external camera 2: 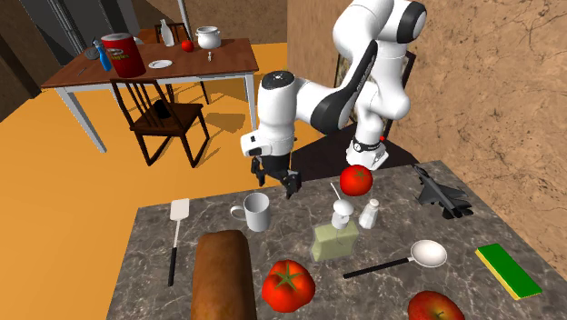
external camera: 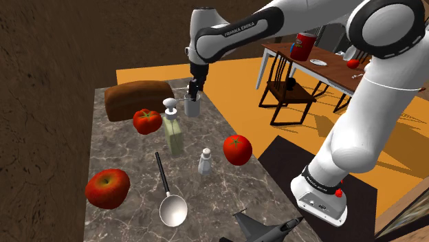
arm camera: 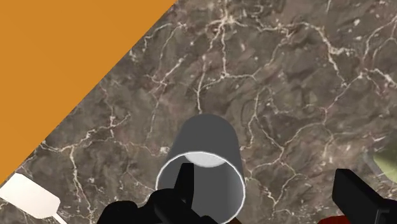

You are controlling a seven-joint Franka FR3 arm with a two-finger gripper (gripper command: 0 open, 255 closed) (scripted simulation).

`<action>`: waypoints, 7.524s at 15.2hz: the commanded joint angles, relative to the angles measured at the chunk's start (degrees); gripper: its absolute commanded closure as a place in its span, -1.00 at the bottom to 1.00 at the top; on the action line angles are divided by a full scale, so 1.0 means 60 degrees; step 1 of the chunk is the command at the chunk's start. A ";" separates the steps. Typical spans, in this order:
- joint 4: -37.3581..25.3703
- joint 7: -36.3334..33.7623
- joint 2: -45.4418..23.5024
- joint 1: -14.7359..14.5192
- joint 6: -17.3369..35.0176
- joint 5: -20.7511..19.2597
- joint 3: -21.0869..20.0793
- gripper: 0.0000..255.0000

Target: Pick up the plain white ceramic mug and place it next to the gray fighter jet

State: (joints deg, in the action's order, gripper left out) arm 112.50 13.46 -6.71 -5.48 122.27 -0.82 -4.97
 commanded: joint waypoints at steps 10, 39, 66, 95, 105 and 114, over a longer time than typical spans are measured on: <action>-0.0801 0.0196 -0.1836 -0.0095 0.1023 -0.0312 -0.0012 -1.00; -0.1431 0.0259 -0.1289 -0.0078 -0.0151 -0.0231 -0.0039 1.00; -0.2260 -0.0293 0.0243 -0.0426 -0.2515 -0.0114 -0.0333 1.00; 0.1368 -0.5932 0.3814 -0.3114 -0.2345 0.1003 -0.3735 1.00; 0.0496 -0.8485 0.3128 -0.3871 -0.2524 0.0918 -0.5450 1.00; -0.1236 -1.1358 0.1212 -0.4635 -0.2847 -0.0326 -0.7129 1.00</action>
State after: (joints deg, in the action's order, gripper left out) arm 106.29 -52.58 2.02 -32.70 105.45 -1.66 -46.78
